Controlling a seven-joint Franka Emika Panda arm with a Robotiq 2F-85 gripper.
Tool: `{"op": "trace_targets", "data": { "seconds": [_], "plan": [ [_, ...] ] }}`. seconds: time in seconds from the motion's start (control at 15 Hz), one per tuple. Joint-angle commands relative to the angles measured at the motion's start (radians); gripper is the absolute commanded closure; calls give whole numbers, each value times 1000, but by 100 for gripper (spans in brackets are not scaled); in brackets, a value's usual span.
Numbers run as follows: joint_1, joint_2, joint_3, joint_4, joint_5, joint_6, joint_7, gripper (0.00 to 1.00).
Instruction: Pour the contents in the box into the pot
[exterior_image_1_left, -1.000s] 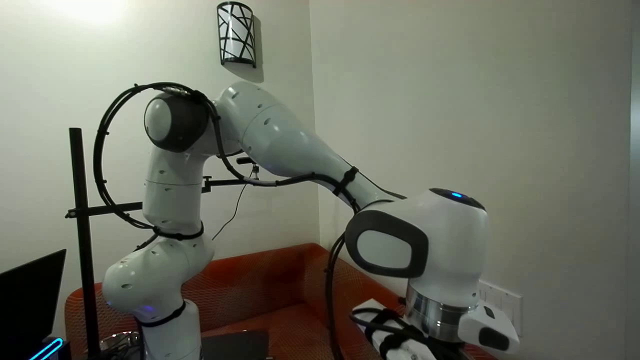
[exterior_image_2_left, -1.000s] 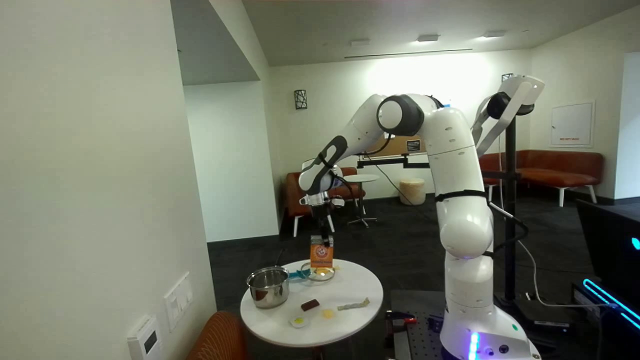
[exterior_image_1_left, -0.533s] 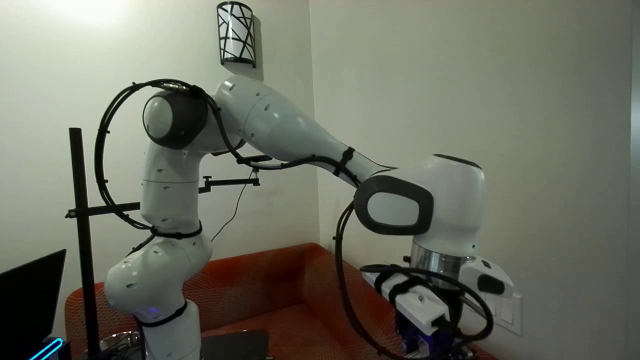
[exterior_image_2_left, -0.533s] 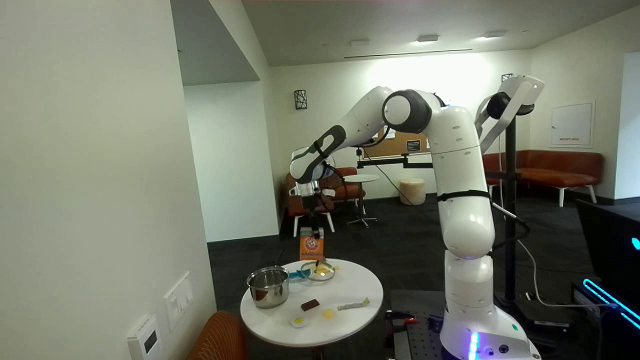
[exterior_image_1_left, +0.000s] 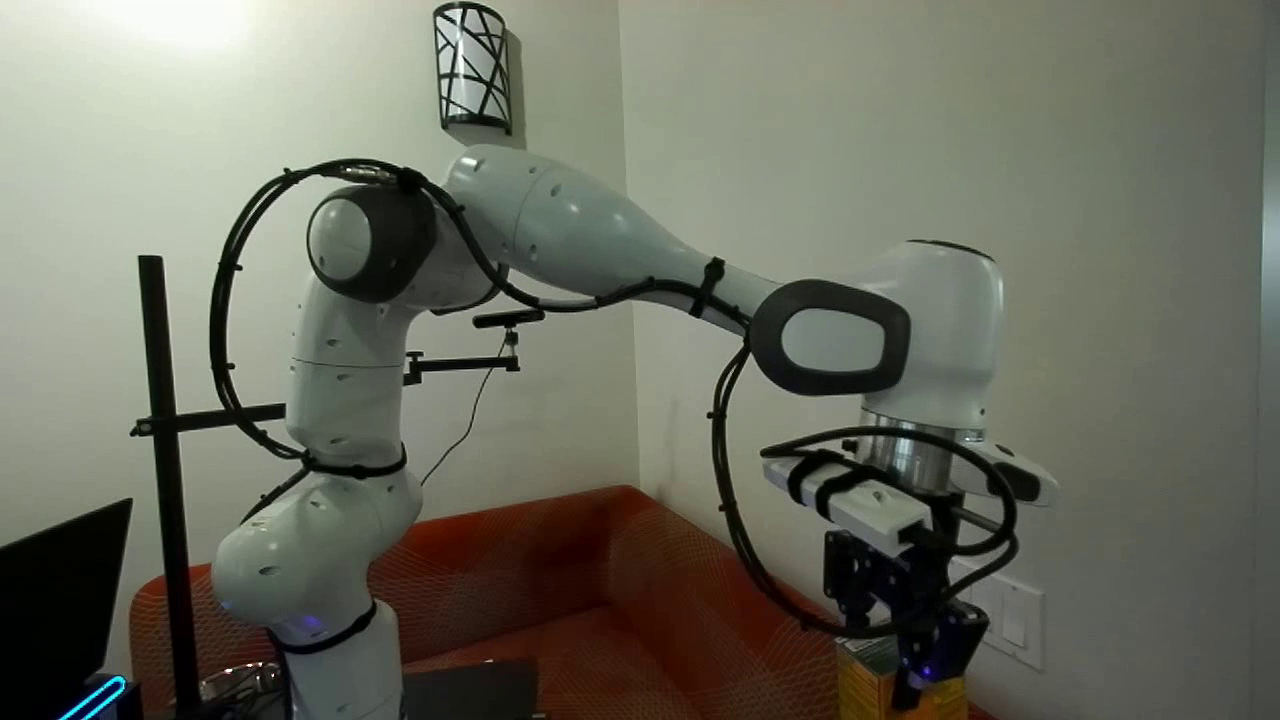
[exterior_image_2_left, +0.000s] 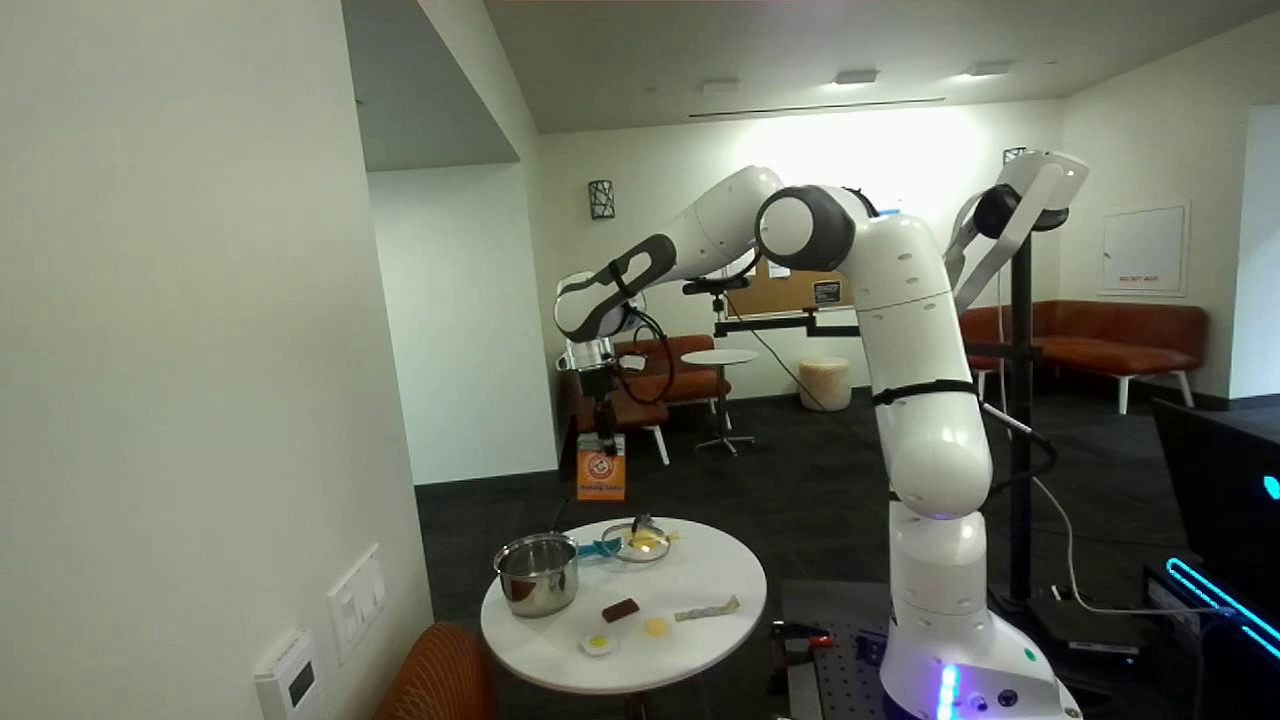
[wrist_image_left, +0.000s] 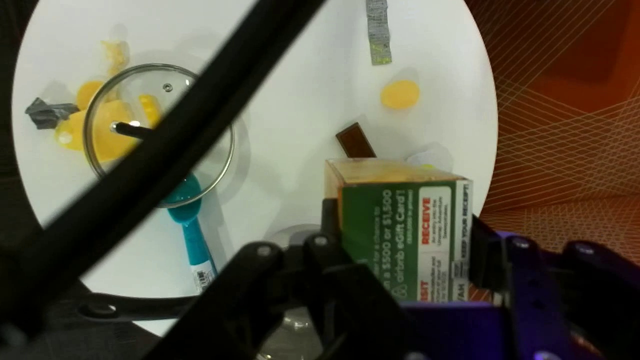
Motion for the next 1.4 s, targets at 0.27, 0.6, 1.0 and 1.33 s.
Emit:
{"op": "trace_targets", "data": {
  "seconds": [0.27,0.6,1.0,1.33],
  "plan": [
    [-9,138,10,273,-45,-222,81,72],
    [-18,226,14,426,-122,-413,73,72],
    [-7,311,30,568,-270,-581,20,72],
    [31,367,72,634,-427,-659,-76,72]
  ]
}}
